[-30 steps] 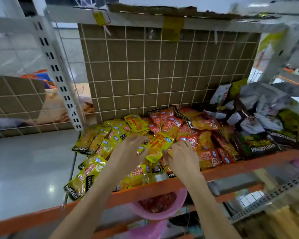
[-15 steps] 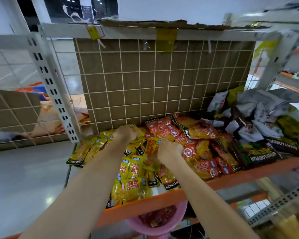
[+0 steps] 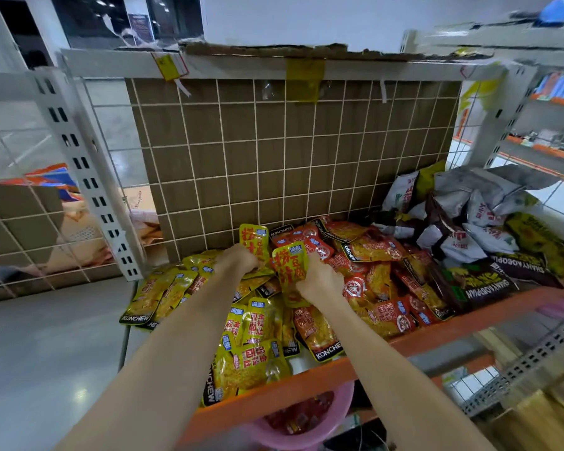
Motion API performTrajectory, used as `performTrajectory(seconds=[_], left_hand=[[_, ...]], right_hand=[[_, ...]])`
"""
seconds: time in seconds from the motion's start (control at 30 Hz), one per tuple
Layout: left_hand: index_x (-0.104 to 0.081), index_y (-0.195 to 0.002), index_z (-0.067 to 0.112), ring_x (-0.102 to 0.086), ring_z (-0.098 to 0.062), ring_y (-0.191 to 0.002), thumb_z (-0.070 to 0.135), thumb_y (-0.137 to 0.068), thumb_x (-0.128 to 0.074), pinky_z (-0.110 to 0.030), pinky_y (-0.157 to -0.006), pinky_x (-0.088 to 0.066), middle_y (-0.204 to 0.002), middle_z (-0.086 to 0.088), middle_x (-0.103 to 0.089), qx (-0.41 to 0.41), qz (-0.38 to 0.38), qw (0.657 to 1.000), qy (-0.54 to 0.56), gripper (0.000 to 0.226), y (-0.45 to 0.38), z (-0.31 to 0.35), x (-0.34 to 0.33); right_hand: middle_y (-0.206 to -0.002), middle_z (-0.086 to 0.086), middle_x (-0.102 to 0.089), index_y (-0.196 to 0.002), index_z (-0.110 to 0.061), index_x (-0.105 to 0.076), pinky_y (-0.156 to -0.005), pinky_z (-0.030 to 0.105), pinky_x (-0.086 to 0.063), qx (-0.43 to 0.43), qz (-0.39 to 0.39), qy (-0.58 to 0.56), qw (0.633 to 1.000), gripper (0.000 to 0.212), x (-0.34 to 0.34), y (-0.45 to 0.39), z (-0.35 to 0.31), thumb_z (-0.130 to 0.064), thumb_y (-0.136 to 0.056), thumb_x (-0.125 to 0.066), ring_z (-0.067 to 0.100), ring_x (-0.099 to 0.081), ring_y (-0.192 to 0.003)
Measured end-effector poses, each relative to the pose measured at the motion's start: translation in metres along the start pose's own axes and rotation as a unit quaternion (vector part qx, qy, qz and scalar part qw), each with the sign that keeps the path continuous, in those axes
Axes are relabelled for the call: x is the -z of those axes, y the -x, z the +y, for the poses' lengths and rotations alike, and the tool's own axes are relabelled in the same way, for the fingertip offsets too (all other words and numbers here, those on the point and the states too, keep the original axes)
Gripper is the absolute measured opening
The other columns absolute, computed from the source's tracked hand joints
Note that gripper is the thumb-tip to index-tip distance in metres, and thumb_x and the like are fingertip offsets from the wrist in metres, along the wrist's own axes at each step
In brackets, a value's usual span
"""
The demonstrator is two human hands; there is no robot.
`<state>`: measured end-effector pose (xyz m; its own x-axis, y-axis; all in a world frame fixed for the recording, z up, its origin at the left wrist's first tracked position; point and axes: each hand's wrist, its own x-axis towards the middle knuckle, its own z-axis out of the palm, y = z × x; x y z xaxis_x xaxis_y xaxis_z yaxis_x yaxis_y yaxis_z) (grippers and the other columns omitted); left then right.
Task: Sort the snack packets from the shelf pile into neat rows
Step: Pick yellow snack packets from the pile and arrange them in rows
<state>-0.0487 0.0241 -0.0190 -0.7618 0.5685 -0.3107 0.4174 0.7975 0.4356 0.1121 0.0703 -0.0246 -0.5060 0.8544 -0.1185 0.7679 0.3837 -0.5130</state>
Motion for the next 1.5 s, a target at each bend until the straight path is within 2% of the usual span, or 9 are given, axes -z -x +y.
performTrajectory(seconds=[0.27,0.4,0.73,0.87,0.97,1.1,1.27,1.4,1.5], left_hand=[[-0.048,-0.104,0.01,-0.05,-0.022,-0.086,0.013,-0.087,-0.059,-0.029,-0.061,-0.041,-0.1,-0.009,-0.053,-0.099,0.044,0.977,0.183,0.02,0.005,-0.001,0.011],[-0.051,-0.126,0.005,-0.063,-0.029,-0.086,0.017,-0.083,-0.068,-0.039,-0.069,-0.055,-0.109,-0.015,-0.065,-0.093,-0.026,0.928,0.36,0.048,0.017,-0.02,0.016],[-0.047,-0.131,0.025,-0.059,-0.02,-0.108,0.013,-0.079,-0.073,-0.042,-0.094,-0.046,-0.119,0.002,-0.061,-0.036,-0.013,0.774,0.633,0.059,0.133,-0.108,-0.02],[-0.059,-0.107,0.019,-0.062,-0.014,-0.067,-0.004,-0.086,-0.058,-0.03,-0.059,-0.047,-0.071,0.008,-0.067,-0.029,0.075,0.78,0.621,0.032,0.155,-0.122,-0.029],[-0.06,-0.099,0.018,-0.062,-0.01,-0.058,0.004,-0.084,-0.061,-0.026,-0.054,-0.048,-0.07,0.006,-0.067,-0.017,0.129,0.769,0.626,0.02,0.17,-0.123,-0.028],[-0.063,-0.093,0.018,-0.066,-0.012,-0.064,0.002,-0.087,-0.057,-0.032,-0.062,-0.054,-0.077,0.002,-0.071,0.019,0.211,0.715,0.666,0.018,0.188,-0.134,-0.03],[-0.063,-0.093,0.022,-0.066,-0.014,-0.072,0.003,-0.088,-0.057,-0.036,-0.069,-0.054,-0.081,0.004,-0.072,0.086,0.342,0.689,0.633,0.02,0.23,-0.175,-0.031],[-0.06,-0.097,0.014,-0.066,-0.012,-0.067,0.004,-0.09,-0.054,-0.026,-0.06,-0.055,-0.085,-0.007,-0.067,0.126,0.422,0.648,0.621,0.013,0.276,-0.214,-0.031],[-0.061,-0.098,0.013,-0.065,-0.01,-0.062,0.015,-0.087,-0.061,-0.028,-0.059,-0.054,-0.078,-0.004,-0.069,0.165,0.475,0.613,0.61,0.011,0.311,-0.243,-0.03]], right_hand=[[-0.105,0.004,-0.064,-0.109,-0.009,-0.057,-0.084,0.037,-0.049,0.027,-0.006,-0.254,0.967,0.029,0.011,-0.005,0.004,-0.031,-0.09,-0.062,0.022,-0.06,-0.097],[-0.103,0.0,-0.064,-0.104,-0.016,-0.057,-0.076,0.027,-0.045,0.048,-0.018,-0.341,0.939,0.017,0.017,0.0,-0.001,-0.028,-0.092,-0.059,0.016,-0.06,-0.095],[-0.124,-0.009,-0.049,-0.144,-0.005,-0.031,-0.103,0.029,-0.028,0.036,-0.102,-0.526,0.843,0.065,-0.005,0.056,0.006,-0.022,-0.09,-0.062,0.009,-0.045,-0.115],[-0.095,-0.017,-0.055,-0.125,-0.015,-0.048,-0.096,0.026,-0.033,0.041,-0.173,-0.533,0.828,0.046,-0.023,0.06,0.01,-0.029,-0.086,-0.068,0.004,-0.051,-0.091],[-0.131,-0.001,-0.057,-0.138,-0.012,-0.045,-0.108,0.04,-0.038,0.072,-0.196,-0.502,0.839,0.103,-0.04,0.058,0.01,-0.067,-0.056,-0.077,0.016,-0.052,-0.121],[-0.098,-0.011,-0.069,-0.109,-0.019,-0.062,-0.084,0.016,-0.049,0.082,-0.253,-0.497,0.826,0.023,-0.043,0.067,-0.011,-0.022,-0.087,-0.066,-0.001,-0.063,-0.094],[-0.13,-0.002,-0.058,-0.129,-0.015,-0.054,-0.102,0.037,-0.043,0.117,-0.32,-0.476,0.811,0.077,-0.08,0.09,-0.042,-0.054,-0.067,-0.078,0.02,-0.049,-0.127],[-0.094,0.002,-0.073,-0.094,-0.015,-0.068,-0.079,0.032,-0.054,0.151,-0.413,-0.433,0.787,0.008,-0.111,0.126,-0.08,-0.016,-0.086,-0.067,0.017,-0.068,-0.089],[-0.084,0.005,-0.073,-0.09,-0.012,-0.067,-0.073,0.031,-0.054,0.187,-0.47,-0.408,0.76,0.007,-0.131,0.163,-0.109,-0.008,-0.086,-0.064,0.018,-0.067,-0.076]])
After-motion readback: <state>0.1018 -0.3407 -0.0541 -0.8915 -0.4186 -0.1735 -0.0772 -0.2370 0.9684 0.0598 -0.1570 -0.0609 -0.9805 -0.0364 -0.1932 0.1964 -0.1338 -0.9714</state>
